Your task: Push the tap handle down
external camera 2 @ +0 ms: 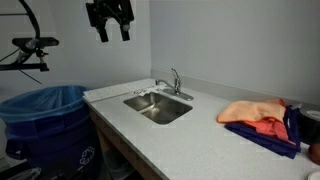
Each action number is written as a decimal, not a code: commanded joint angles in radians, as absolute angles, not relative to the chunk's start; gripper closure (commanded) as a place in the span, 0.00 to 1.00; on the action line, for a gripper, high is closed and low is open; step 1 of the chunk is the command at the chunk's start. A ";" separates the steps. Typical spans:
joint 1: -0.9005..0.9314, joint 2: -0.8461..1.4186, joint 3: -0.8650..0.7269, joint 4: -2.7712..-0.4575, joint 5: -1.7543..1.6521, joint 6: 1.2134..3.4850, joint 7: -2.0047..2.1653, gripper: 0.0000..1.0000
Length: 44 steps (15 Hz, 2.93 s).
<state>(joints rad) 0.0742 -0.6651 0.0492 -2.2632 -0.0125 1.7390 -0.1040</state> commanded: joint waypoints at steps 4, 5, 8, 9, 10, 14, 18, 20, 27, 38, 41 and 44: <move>0.086 -0.298 0.231 -1.929 -0.059 1.821 0.136 0.00; 0.085 -0.244 0.253 -1.878 -0.086 1.829 0.174 0.00; 0.096 -0.081 0.293 -1.721 -0.194 1.860 0.259 0.00; 0.103 -0.027 0.301 -1.668 -0.243 1.869 0.286 0.00; 0.114 0.027 0.303 -1.619 -0.290 1.891 0.307 0.00; 0.189 0.232 0.264 -1.419 -0.473 1.894 0.438 0.00; 0.213 0.208 0.226 -1.476 -0.439 1.922 0.414 0.00; 0.216 0.220 0.222 -1.456 -0.440 1.922 0.415 0.00; 0.210 0.253 0.204 -1.450 -0.442 1.989 0.360 0.00; 0.152 0.401 0.111 -1.460 -0.190 2.215 0.145 0.00; 0.174 0.459 0.090 -1.433 -0.209 2.256 0.182 0.00; 0.198 0.503 0.077 -1.406 -0.229 2.309 0.199 0.00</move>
<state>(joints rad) 0.1601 0.4440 0.1050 -1.4757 -0.2214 2.2710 0.1791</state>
